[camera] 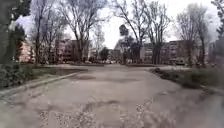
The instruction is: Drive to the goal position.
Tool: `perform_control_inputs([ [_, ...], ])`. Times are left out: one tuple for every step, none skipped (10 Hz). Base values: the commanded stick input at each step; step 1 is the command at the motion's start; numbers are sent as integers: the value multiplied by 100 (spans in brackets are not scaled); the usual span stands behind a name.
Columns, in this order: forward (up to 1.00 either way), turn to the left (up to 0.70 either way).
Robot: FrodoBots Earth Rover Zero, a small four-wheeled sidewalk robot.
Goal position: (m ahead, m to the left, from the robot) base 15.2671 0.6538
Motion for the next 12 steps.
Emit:
perform_control_inputs([
  [70, 0],
  [70, 0],
  [70, 0],
  [70, 0],
  [70, 0],
  [70, 0],
  [70, 0],
  [70, 0],
  [70, 0],
  [70, 0],
  [70, 0],
  [70, 0],
])
